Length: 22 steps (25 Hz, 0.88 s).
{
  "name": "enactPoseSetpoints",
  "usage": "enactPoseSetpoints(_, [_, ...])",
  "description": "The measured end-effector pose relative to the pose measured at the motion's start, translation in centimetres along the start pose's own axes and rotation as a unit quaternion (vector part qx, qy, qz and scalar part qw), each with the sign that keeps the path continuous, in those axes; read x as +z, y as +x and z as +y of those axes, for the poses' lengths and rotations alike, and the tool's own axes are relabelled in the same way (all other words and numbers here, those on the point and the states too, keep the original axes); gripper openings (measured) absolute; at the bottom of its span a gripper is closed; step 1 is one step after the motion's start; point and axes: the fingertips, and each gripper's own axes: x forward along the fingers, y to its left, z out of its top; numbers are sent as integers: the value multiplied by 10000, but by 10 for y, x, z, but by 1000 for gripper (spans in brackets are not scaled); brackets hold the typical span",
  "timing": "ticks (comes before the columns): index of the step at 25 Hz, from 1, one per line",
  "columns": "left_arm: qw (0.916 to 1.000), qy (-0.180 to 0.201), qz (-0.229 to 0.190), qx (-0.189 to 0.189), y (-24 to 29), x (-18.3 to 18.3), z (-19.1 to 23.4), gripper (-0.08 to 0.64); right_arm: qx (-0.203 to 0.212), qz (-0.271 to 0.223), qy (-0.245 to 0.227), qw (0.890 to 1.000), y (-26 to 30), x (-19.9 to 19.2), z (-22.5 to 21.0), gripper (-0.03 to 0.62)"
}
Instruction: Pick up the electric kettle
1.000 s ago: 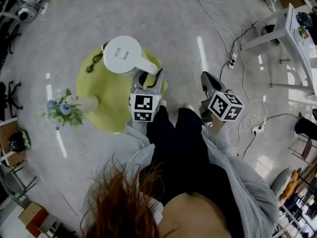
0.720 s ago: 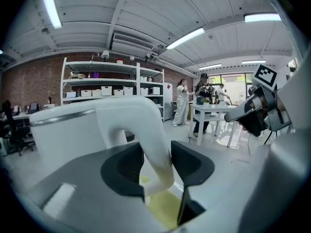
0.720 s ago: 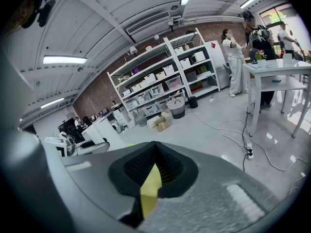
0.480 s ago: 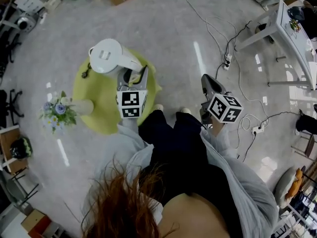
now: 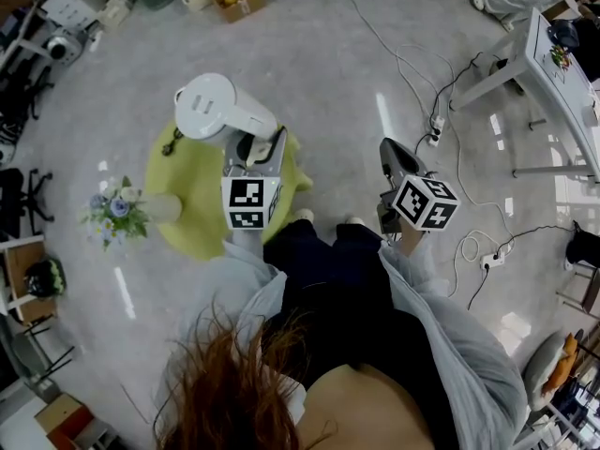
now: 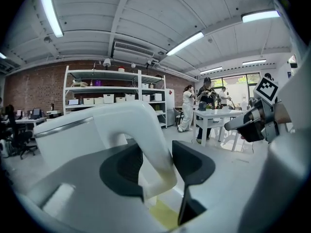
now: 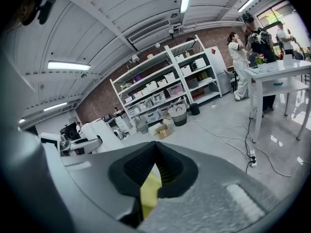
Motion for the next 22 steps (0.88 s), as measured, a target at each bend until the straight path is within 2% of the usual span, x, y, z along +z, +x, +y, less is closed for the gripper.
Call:
enactPoseSetpoints(9, [9978,359,-205,-510,12,30,-35,210,14,-124,54,9999,-2,10,-14,2])
enactPoseSetpoints(13, [9964,354,-154,-752,17,37,-54,212,-86,-217,105,9997,-10,15,-26,2])
enactPoseSetpoints(22, [9884,424,-397,-1402,33,58,-103,213,-406,-440,237,9979,-39,26,-57,2])
